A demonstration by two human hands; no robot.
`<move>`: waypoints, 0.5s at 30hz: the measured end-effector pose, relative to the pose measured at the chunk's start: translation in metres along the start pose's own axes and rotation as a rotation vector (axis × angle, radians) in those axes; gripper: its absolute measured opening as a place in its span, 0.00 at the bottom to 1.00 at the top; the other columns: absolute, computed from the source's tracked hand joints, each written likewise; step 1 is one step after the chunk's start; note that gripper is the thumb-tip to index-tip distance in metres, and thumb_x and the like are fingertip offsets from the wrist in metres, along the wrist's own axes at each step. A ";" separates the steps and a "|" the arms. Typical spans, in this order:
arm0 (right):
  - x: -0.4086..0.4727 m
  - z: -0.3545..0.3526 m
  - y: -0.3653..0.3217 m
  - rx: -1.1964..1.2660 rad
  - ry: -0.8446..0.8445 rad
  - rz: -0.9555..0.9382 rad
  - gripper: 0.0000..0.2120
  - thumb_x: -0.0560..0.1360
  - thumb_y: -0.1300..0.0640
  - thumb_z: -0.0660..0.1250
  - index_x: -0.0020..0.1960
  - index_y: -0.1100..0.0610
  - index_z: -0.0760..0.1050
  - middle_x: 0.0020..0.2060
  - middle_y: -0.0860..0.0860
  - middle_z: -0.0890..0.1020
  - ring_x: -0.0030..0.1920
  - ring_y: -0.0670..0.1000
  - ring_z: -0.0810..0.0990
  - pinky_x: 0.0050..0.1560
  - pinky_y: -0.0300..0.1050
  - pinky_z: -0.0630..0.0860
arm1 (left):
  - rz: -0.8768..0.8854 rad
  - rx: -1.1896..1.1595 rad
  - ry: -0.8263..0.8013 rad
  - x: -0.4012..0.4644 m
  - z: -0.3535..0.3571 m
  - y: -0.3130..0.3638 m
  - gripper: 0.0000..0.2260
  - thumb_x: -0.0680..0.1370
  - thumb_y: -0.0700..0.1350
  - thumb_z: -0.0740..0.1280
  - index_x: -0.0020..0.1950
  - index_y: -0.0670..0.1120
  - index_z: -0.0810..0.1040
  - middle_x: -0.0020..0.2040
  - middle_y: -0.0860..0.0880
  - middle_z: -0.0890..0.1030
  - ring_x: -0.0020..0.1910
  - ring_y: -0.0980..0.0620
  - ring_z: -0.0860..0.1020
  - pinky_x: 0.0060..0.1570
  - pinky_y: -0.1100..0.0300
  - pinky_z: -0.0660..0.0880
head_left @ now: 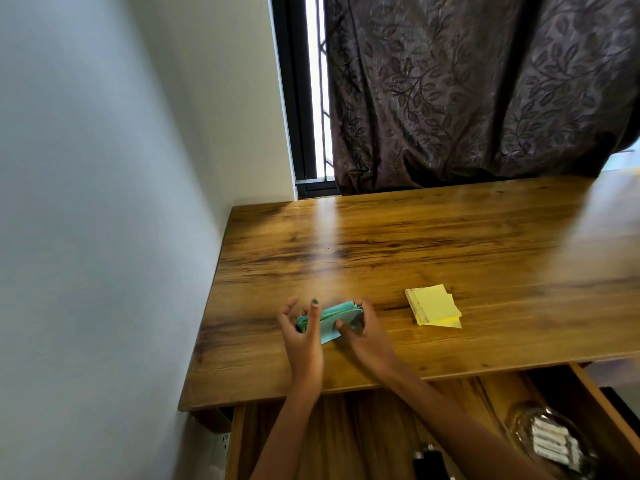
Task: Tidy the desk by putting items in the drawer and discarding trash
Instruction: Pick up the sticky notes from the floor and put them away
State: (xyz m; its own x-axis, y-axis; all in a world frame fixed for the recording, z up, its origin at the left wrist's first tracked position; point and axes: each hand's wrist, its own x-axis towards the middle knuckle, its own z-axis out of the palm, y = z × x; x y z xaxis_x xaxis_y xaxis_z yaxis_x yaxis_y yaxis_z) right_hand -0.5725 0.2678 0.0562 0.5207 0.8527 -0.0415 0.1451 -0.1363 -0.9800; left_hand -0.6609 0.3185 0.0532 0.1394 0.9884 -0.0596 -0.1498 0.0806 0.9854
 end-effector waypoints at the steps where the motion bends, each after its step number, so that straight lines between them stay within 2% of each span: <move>1: -0.002 0.001 0.002 0.036 0.004 0.008 0.18 0.76 0.62 0.64 0.61 0.51 0.62 0.52 0.49 0.73 0.51 0.43 0.74 0.44 0.32 0.76 | -0.009 -0.006 0.008 0.000 0.000 -0.006 0.20 0.74 0.55 0.64 0.64 0.50 0.69 0.57 0.50 0.76 0.56 0.50 0.77 0.52 0.55 0.76; 3: -0.003 0.005 0.003 0.116 0.003 0.006 0.19 0.77 0.63 0.63 0.62 0.51 0.59 0.52 0.48 0.71 0.52 0.44 0.74 0.46 0.35 0.77 | -0.011 -0.013 0.011 0.000 0.001 -0.013 0.18 0.76 0.56 0.60 0.62 0.49 0.70 0.59 0.46 0.76 0.57 0.50 0.76 0.54 0.55 0.75; 5: -0.003 0.010 0.001 0.199 -0.013 0.013 0.18 0.78 0.60 0.62 0.62 0.50 0.58 0.52 0.49 0.70 0.52 0.45 0.74 0.46 0.36 0.77 | -0.005 -0.018 0.003 0.000 0.003 -0.012 0.14 0.79 0.55 0.55 0.57 0.49 0.73 0.54 0.46 0.78 0.51 0.52 0.77 0.47 0.61 0.75; 7: -0.001 0.013 -0.003 0.235 -0.010 0.029 0.16 0.78 0.55 0.61 0.62 0.50 0.58 0.53 0.50 0.71 0.51 0.45 0.75 0.44 0.35 0.76 | 0.024 0.016 -0.022 0.000 0.005 -0.012 0.20 0.78 0.59 0.53 0.54 0.47 0.76 0.50 0.47 0.79 0.48 0.51 0.78 0.42 0.63 0.73; 9: 0.001 0.015 -0.005 0.196 0.010 0.041 0.15 0.78 0.50 0.59 0.61 0.51 0.58 0.54 0.53 0.72 0.50 0.45 0.75 0.42 0.32 0.75 | 0.046 0.020 -0.044 -0.001 0.005 -0.012 0.24 0.75 0.61 0.53 0.55 0.45 0.76 0.50 0.48 0.79 0.49 0.51 0.77 0.42 0.66 0.73; 11: 0.005 0.015 -0.003 0.117 0.045 0.030 0.14 0.78 0.47 0.58 0.59 0.52 0.59 0.54 0.54 0.72 0.49 0.45 0.75 0.40 0.31 0.75 | 0.073 0.030 -0.075 -0.002 0.004 -0.017 0.22 0.76 0.61 0.55 0.58 0.46 0.74 0.52 0.50 0.78 0.51 0.52 0.76 0.42 0.68 0.75; 13: 0.010 0.015 0.000 0.038 0.071 0.006 0.17 0.76 0.42 0.58 0.57 0.53 0.62 0.54 0.56 0.74 0.51 0.47 0.76 0.45 0.37 0.77 | 0.142 0.068 -0.130 -0.001 -0.001 -0.024 0.19 0.77 0.60 0.61 0.60 0.49 0.70 0.56 0.48 0.76 0.56 0.52 0.76 0.49 0.65 0.76; 15: 0.013 0.013 0.002 -0.001 0.074 -0.002 0.21 0.72 0.33 0.58 0.53 0.49 0.63 0.52 0.55 0.75 0.52 0.50 0.78 0.52 0.49 0.79 | 0.214 0.132 -0.217 -0.001 -0.008 -0.029 0.20 0.74 0.55 0.64 0.63 0.49 0.67 0.60 0.47 0.73 0.60 0.51 0.74 0.56 0.60 0.75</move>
State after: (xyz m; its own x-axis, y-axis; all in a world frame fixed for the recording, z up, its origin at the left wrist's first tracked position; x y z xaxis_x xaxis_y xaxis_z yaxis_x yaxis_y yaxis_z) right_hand -0.5760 0.2853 0.0515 0.5809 0.8136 -0.0250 0.1468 -0.1350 -0.9799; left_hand -0.6647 0.3158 0.0231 0.3261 0.9296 0.1719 -0.0720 -0.1569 0.9850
